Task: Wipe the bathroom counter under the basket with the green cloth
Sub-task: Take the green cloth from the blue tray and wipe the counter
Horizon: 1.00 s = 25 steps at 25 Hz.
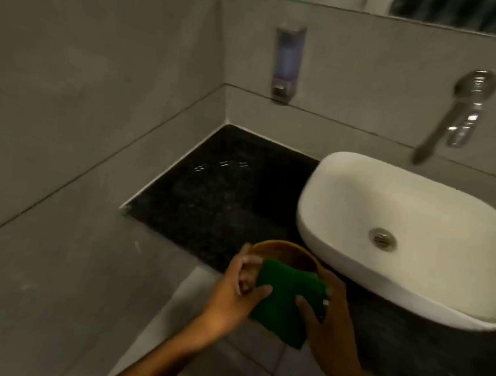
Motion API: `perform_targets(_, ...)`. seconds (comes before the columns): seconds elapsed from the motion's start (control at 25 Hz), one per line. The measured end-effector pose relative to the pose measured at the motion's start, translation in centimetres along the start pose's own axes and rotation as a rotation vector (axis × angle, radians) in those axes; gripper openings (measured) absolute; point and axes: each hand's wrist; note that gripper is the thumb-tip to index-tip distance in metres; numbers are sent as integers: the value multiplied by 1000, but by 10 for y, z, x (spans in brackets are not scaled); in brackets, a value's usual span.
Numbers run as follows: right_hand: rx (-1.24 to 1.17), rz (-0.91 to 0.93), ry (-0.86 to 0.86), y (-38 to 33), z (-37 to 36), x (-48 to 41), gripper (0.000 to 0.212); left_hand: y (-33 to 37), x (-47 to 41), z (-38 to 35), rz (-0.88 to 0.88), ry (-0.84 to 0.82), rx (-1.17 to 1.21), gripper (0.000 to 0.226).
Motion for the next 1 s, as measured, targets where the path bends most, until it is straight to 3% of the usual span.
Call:
perform_targets(0.12, 219, 143, -156, -17, -80, 9, 37, -43, 13, 69, 75, 97, -207, 27)
perform_targets(0.24, 313, 219, -248, -32, -128, 9, 37, -69, 13, 117, 88, 139, -209, 25)
perform_targets(0.52, 387, 192, -199, -62, -176, -78, 33, -58, -79, 155, 57, 134, -106, 29)
perform_targets(0.6, 482, 157, -158, -71, -191, -114, 41, -55, -116, 175, 62, 109, -321, 26)
perform_targets(0.72, 743, 218, -165, -58, -229, -151, 56, -74, -153, 198, 80, 27, -865, 45)
perform_targets(0.84, 845, 267, -263, -23, -266, -167, 62, -100, -171, 200, 22, 30, -1023, 55)
perform_targets(1.0, 975, 180, -371, 1, -279, -171, 66, -133, -196, 206, 28, -24, -1127, 55)
Point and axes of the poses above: each hand's wrist, its own x-axis away from the middle knuckle, its own z-axis out of the back of the hand, y = z × x, and after that the axes turned 4 degrees about -x, right-handed
